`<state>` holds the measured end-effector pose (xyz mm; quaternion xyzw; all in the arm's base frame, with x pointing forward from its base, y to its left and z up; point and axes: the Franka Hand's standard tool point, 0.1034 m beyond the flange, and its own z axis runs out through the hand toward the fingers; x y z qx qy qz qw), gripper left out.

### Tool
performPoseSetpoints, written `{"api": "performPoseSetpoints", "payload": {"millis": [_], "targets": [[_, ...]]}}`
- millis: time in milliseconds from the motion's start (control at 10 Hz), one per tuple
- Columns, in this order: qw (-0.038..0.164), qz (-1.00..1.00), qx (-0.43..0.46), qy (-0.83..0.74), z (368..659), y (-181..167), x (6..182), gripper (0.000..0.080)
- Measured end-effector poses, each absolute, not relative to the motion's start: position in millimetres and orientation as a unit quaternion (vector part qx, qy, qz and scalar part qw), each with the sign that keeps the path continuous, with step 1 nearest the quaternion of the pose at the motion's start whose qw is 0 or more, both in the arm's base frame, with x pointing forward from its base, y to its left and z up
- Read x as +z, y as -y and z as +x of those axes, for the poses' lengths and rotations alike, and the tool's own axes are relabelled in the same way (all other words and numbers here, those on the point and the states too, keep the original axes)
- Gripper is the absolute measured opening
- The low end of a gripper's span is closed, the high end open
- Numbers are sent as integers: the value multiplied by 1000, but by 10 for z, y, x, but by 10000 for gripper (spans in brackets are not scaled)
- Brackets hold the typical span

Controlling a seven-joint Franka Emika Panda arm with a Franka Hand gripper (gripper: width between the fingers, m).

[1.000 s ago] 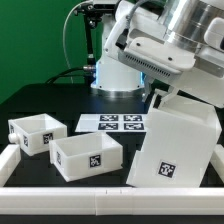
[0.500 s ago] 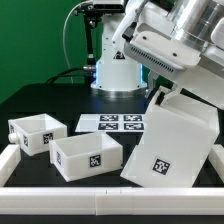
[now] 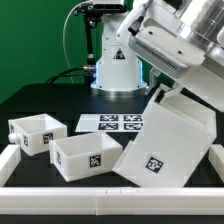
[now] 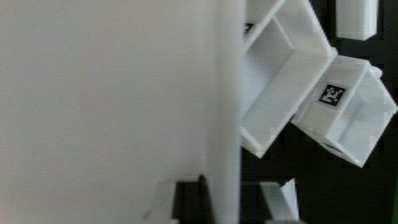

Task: Assemble drawer

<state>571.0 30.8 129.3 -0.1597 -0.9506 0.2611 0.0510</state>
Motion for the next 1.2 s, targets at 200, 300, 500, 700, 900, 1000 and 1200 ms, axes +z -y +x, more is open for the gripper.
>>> {"api": "performPoseSetpoints", "payload": {"millis": [200,300,500,700,900,1000,1200], "targets": [[42,-161,242,956,5753,-258,1314,44],[32,-168,223,960,5771,-181,1331,44],[16,-174,195,965,5808,-53,1351,43],[-2,-179,158,971,5853,89,1366,41],[-17,-182,128,975,5873,251,1368,40],[-27,-184,110,976,5887,319,1357,40],[-21,-185,91,978,5840,179,1308,40]]}}
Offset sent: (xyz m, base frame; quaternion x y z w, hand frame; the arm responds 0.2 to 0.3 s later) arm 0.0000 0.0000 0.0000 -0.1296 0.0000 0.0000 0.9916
